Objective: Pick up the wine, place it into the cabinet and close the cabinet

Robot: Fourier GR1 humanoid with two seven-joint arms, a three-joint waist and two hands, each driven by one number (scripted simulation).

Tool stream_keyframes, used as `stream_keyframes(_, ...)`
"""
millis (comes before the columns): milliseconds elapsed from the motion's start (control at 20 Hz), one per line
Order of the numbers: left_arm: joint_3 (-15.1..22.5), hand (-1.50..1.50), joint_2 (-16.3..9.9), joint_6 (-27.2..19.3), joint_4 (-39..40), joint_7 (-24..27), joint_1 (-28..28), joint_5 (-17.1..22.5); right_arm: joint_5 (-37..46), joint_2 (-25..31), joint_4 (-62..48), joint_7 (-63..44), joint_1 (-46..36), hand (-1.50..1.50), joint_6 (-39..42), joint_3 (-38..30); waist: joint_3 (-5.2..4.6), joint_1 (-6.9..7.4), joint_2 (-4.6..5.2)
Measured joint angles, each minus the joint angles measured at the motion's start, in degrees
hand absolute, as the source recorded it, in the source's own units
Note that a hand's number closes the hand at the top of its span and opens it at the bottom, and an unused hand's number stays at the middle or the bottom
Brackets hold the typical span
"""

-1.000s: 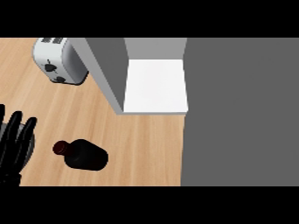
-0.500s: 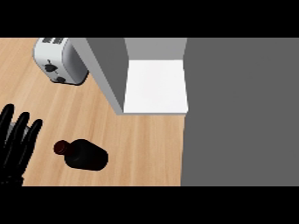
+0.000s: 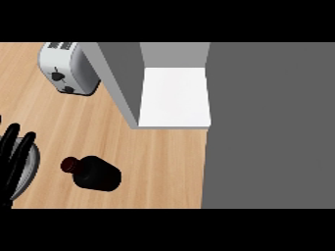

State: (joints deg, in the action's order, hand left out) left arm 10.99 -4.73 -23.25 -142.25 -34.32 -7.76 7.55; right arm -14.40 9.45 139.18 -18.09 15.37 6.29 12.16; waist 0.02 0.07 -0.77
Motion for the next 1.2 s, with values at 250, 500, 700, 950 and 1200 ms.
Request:
stream_keyframes(250,-1.4,-1.50,-0.6,-2.0,-0.8,-1.7,1.0,-1.3,0.5,0.5,0.3,-0.4,-0.4,-1.50,-0.6,0.2,-0.02,-0.02,-0.08)
stream_keyframes(500,-4.1,-1.50,-1.6,-2.2,-1.1,-2.0,2.2,-2.0,1.2,0.5,0.7,-0.5,0.1,-1.50,-1.2,1.6,-0.06,-0.17,-0.06)
stream_keyframes(700,-5.7,-1.50,-1.7,-2.3,-1.0,-1.1,1.6,-2.5,1.6,0.5,0.9,-0.9,-0.6,-1.50,-2.1,1.1,-0.08,-0.09,0.07)
stream_keyframes(950,-8.2,-1.50,-1.8,-1.5,-0.5,-0.7,0.2,-2.8,2.2,0.1,1.3,-0.3,0.9,-1.50,-2.4,2.0,-0.08,-0.35,0.21)
stream_keyframes(1200,-10.0,-1.50,-0.4,3.2,1.3,4.9,-4.3,-1.4,2.7,0.1,1.2,1.8,3.2,-1.50,-1.5,2.0,-0.12,-0.35,0.32)
